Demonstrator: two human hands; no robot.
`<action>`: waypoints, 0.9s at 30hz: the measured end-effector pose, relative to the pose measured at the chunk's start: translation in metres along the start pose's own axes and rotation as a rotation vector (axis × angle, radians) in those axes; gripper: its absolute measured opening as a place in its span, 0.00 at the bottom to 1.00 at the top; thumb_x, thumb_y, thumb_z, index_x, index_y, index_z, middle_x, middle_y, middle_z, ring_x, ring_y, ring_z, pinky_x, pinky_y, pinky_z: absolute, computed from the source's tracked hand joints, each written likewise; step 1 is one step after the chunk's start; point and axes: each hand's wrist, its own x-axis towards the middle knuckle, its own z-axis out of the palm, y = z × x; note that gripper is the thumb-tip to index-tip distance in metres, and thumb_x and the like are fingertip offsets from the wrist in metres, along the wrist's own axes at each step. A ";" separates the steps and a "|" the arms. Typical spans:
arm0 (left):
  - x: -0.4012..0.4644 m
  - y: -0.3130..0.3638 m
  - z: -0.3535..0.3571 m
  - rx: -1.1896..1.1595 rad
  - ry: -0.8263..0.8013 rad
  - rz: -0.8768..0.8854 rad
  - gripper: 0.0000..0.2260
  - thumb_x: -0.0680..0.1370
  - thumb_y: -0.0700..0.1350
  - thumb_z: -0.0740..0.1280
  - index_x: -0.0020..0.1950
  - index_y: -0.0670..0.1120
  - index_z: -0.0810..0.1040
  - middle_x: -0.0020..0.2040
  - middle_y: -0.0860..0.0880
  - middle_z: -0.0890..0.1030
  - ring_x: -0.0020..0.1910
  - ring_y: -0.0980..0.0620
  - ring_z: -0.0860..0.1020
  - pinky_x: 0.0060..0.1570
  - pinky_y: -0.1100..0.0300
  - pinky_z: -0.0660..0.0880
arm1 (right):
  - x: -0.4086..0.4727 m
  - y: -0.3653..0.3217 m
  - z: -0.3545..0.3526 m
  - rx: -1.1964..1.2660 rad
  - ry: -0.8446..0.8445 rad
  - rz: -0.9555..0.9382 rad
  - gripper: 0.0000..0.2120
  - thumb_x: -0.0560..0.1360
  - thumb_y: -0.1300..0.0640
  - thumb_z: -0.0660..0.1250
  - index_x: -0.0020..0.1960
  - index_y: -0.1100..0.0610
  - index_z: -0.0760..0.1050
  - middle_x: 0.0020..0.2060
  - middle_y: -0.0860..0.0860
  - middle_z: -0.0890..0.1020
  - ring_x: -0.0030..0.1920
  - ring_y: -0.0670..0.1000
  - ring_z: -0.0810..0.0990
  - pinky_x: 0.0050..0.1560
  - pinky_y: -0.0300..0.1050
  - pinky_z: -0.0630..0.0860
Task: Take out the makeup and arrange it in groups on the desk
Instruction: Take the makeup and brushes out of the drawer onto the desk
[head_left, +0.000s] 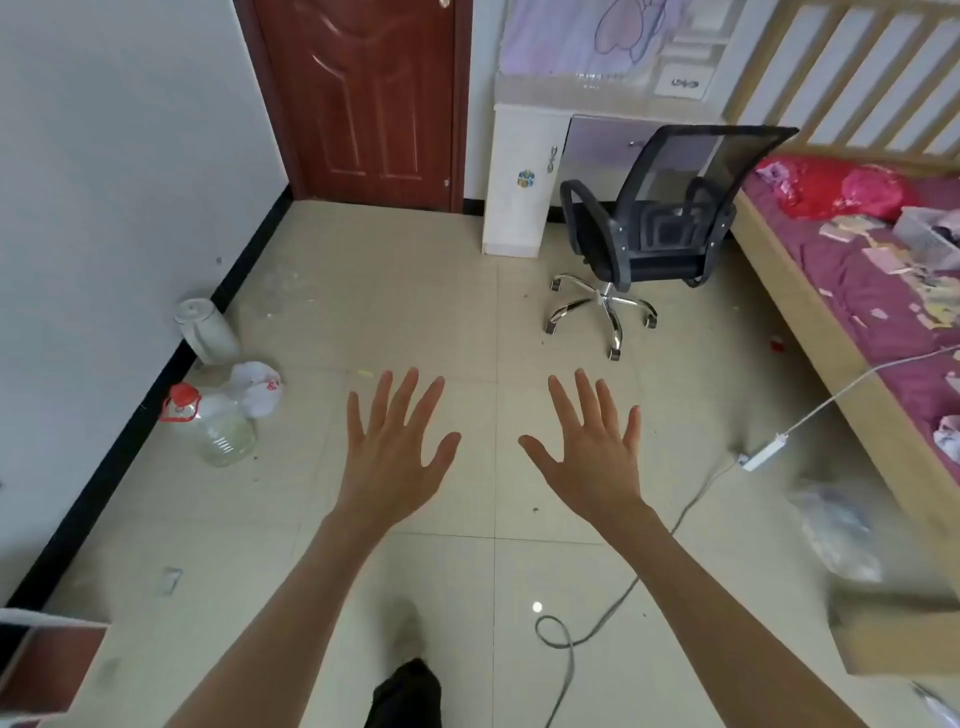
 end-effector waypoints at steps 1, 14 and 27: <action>0.010 -0.004 0.004 -0.012 -0.028 -0.018 0.29 0.76 0.63 0.48 0.74 0.52 0.57 0.75 0.47 0.59 0.75 0.43 0.53 0.70 0.38 0.48 | 0.012 0.000 0.004 -0.001 -0.018 0.006 0.35 0.76 0.34 0.49 0.76 0.46 0.41 0.76 0.50 0.42 0.76 0.54 0.40 0.72 0.62 0.40; 0.246 -0.088 0.051 0.009 -0.119 -0.037 0.32 0.74 0.65 0.44 0.75 0.53 0.54 0.77 0.47 0.54 0.76 0.45 0.48 0.71 0.39 0.44 | 0.258 -0.007 0.021 0.077 -0.059 0.072 0.34 0.76 0.35 0.49 0.76 0.45 0.41 0.76 0.49 0.42 0.76 0.53 0.39 0.72 0.62 0.39; 0.499 -0.075 0.120 -0.059 -0.176 -0.044 0.34 0.72 0.67 0.41 0.76 0.54 0.51 0.77 0.48 0.50 0.76 0.47 0.43 0.70 0.42 0.40 | 0.514 0.063 0.009 0.112 -0.043 0.080 0.34 0.76 0.35 0.52 0.76 0.46 0.43 0.77 0.50 0.45 0.76 0.53 0.42 0.72 0.62 0.41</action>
